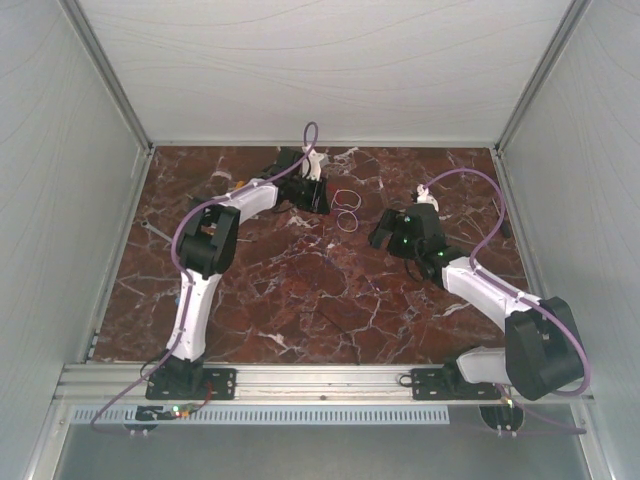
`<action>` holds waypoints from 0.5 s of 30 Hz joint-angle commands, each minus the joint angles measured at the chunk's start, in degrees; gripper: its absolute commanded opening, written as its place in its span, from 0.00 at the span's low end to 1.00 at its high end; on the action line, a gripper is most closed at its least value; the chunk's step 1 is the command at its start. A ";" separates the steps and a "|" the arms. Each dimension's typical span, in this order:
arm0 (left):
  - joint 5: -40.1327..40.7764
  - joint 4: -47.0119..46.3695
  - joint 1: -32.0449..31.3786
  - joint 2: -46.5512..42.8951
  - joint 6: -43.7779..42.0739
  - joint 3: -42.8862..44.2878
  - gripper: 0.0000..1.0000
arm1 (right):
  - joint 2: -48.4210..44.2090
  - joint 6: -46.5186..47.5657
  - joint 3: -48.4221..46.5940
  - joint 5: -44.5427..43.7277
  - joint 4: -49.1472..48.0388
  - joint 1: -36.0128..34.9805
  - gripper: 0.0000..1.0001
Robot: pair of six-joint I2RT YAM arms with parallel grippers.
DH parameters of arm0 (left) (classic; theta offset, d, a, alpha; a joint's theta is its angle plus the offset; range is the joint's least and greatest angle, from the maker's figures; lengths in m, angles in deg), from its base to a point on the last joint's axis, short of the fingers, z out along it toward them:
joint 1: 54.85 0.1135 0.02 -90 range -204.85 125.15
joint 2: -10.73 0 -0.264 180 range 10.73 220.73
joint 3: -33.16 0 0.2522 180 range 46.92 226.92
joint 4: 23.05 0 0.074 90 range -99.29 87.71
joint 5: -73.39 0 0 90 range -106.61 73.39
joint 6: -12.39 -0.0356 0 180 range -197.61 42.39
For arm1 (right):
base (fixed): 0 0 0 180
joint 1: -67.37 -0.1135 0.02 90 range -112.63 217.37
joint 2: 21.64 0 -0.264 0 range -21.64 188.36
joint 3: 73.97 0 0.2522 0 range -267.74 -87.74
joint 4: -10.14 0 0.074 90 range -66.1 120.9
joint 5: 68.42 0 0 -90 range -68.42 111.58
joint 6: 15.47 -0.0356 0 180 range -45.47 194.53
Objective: Zip-tie the wires
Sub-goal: Pick up the cable at the center of the board.
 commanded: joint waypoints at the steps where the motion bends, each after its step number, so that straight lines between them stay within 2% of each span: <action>1: -1.85 -1.46 -0.48 1.79 -0.54 2.97 0.27 | -0.12 -0.26 0.46 0.19 -2.21 0.35 0.80; 5: -1.52 -2.80 -0.73 0.96 -0.78 2.42 0.00 | -0.06 -0.26 0.52 0.21 -2.29 0.42 0.80; 15: 3.65 -2.89 -0.67 -5.64 -6.66 1.94 0.00 | 0.03 -0.41 0.71 0.63 -2.55 0.68 0.80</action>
